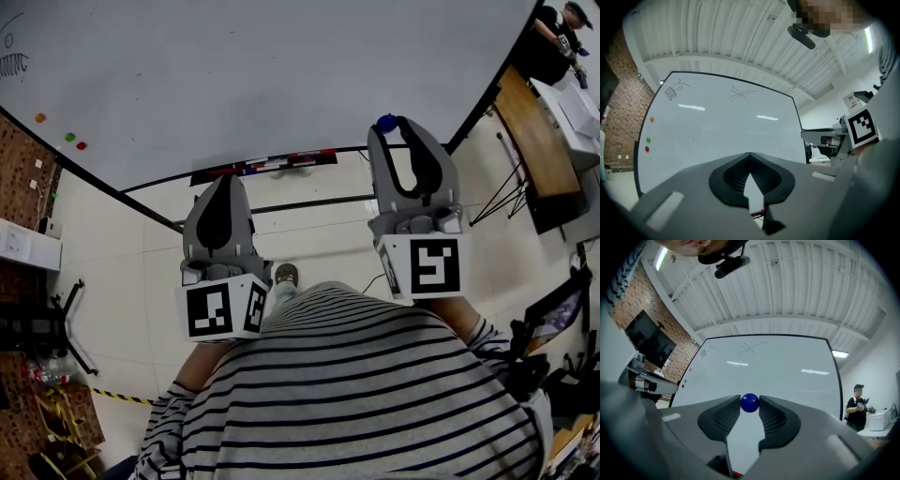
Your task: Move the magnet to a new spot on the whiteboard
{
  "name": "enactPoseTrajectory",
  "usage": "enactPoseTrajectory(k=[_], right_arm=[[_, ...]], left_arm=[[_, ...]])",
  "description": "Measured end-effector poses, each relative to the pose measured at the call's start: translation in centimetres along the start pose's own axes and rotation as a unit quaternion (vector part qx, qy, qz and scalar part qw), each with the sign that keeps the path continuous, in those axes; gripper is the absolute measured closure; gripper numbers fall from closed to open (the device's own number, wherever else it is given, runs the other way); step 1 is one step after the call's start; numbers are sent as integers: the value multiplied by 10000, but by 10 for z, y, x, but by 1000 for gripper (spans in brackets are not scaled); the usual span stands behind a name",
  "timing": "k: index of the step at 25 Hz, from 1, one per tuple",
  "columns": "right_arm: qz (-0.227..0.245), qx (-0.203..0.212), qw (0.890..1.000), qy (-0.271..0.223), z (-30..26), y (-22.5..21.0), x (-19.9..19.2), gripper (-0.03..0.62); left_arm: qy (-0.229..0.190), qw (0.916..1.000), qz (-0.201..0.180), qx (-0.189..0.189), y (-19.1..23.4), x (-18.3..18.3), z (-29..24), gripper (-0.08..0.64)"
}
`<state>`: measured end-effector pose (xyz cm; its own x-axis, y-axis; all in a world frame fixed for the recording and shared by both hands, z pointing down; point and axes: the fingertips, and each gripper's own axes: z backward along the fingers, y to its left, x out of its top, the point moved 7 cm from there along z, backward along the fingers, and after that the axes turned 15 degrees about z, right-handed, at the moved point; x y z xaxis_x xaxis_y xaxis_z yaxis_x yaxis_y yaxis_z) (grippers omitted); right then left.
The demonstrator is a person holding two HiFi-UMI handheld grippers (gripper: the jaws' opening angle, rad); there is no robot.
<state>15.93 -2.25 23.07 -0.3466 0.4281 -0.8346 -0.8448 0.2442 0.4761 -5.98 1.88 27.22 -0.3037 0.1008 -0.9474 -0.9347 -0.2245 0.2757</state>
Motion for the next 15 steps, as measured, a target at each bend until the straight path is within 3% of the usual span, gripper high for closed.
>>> enactPoseTrajectory(k=[6,15], right_arm=[[61,44,10000,38,-11,-1,-8,468],[386,40,9992,100,-95,2,-11,468]], left_arm=[[59,9999,54,76,6,-6,-9,545],[141,9997,115,173,59,9,-62,545]])
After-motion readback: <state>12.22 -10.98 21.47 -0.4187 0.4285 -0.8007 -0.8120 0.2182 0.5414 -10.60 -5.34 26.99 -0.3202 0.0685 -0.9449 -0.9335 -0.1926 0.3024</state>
